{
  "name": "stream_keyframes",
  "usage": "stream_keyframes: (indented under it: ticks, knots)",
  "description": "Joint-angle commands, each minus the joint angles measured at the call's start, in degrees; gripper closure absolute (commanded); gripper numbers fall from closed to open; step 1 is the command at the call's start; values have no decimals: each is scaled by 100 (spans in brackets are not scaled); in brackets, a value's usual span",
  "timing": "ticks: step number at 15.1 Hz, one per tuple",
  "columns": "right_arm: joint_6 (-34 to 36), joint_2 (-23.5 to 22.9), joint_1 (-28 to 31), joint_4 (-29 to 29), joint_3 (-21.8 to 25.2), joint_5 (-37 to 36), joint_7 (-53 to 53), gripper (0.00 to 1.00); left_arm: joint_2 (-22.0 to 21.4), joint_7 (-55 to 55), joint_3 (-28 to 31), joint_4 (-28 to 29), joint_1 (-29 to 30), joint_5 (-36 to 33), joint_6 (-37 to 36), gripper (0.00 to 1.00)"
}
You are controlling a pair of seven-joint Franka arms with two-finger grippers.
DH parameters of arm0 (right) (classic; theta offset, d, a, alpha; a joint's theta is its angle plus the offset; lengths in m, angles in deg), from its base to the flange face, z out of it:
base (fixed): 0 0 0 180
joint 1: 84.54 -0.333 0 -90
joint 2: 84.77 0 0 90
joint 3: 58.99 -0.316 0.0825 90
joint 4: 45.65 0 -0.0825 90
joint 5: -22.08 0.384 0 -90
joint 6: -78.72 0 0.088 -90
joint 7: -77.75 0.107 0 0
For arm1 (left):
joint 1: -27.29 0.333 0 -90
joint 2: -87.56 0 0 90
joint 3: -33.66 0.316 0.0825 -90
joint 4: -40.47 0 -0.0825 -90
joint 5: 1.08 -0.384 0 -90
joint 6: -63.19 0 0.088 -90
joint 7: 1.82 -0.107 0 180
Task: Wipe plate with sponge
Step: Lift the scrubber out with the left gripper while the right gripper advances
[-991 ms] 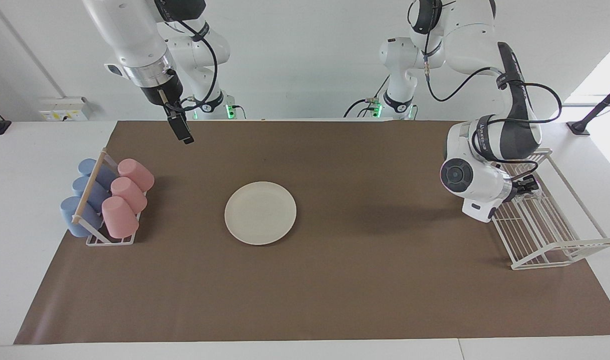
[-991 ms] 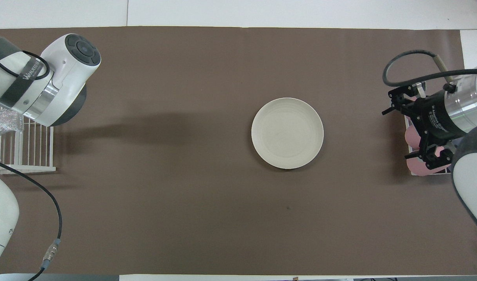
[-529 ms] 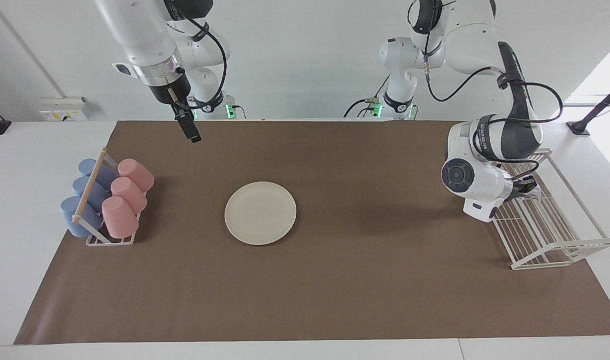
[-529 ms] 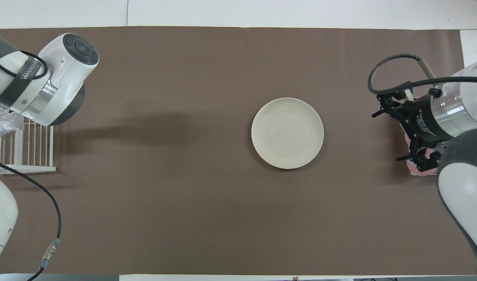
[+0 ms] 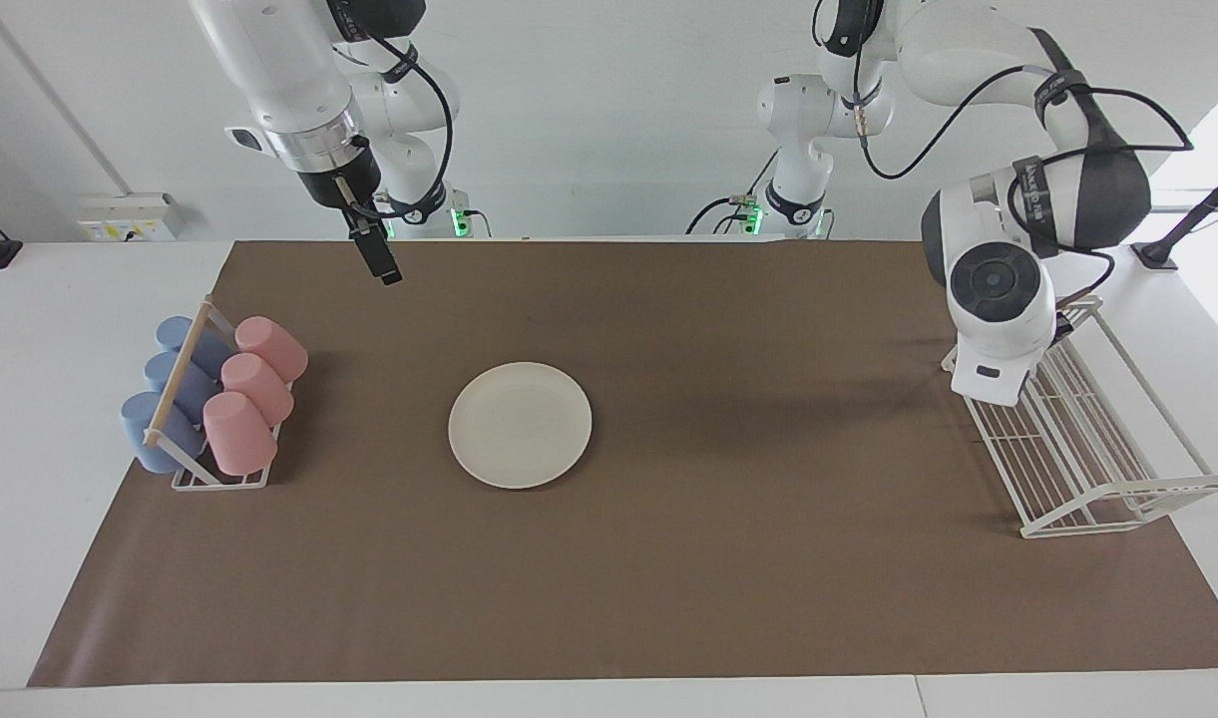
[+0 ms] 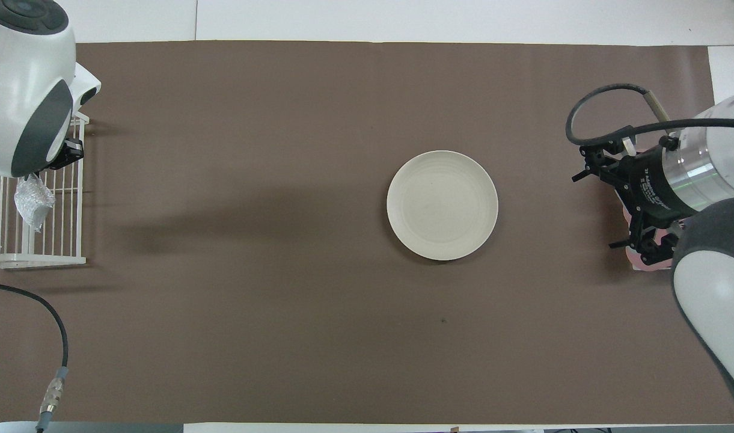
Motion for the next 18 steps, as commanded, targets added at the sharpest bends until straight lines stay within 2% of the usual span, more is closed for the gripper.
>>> stream_keyframes:
  ticks: [1,5,7,9,12,16,18]
  knots:
    - [-38,100,26,91,-8,72,391,0,-65,46,25,-341,-31,1036,-427,100]
    - [-55,100,17,82,-8,89,532,0,-645,161,113,-307,144,2767,-383,100]
    - [-73,100,17,90,-25,159,970,0,-777,153,96,-271,723,4040,-348,100]
    - [-82,100,17,90,-104,274,1375,0,-865,118,95,-45,987,5000,-331,100]
    - [-73,100,26,82,-184,457,1421,0,-1347,4,95,946,1164,6354,89,100]
    - [-47,108,17,90,-236,511,1570,0,-2296,-987,95,2905,1173,7962,1082,100]
    - [-38,108,17,82,-324,511,1597,0,-2701,-1541,95,3706,1103,8613,1513,100]
